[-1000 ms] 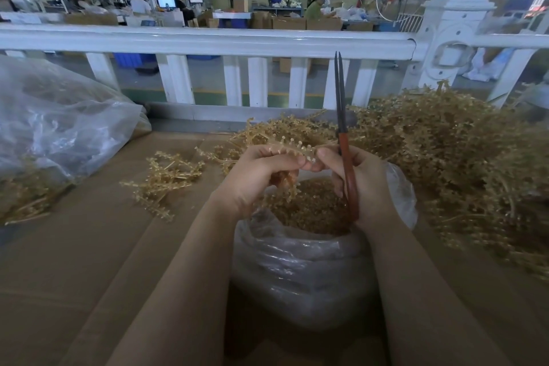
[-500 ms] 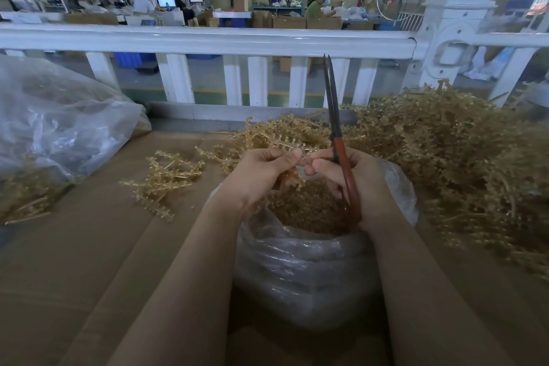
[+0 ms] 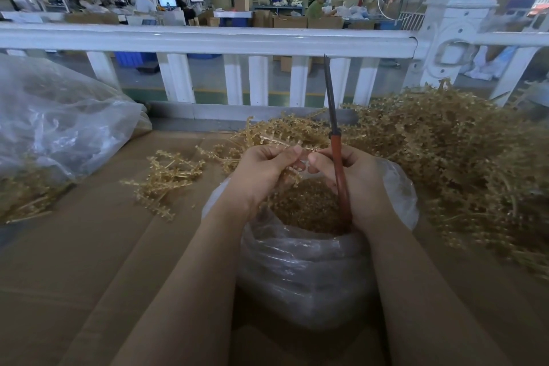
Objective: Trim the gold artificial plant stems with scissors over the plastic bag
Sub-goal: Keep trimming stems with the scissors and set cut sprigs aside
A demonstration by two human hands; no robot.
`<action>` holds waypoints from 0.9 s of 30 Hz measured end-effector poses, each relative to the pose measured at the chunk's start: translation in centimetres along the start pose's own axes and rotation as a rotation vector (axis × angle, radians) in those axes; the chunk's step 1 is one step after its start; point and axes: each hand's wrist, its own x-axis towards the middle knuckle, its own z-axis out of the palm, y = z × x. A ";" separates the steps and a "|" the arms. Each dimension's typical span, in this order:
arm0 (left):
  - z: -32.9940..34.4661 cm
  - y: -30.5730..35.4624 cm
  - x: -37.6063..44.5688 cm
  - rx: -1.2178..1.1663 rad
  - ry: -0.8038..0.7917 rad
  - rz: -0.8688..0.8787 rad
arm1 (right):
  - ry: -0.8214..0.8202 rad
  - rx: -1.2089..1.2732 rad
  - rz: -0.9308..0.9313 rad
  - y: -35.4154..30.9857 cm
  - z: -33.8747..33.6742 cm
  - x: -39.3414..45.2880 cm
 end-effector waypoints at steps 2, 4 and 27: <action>-0.1 -0.2 0.0 0.036 -0.013 0.015 | -0.009 -0.048 -0.009 0.2 0.0 0.1; -0.3 -0.2 0.1 0.057 -0.044 0.025 | -0.020 -0.067 -0.007 0.2 -0.1 0.1; -0.5 -0.1 0.2 -0.087 0.089 0.083 | 0.045 -0.214 -0.056 0.3 0.2 0.4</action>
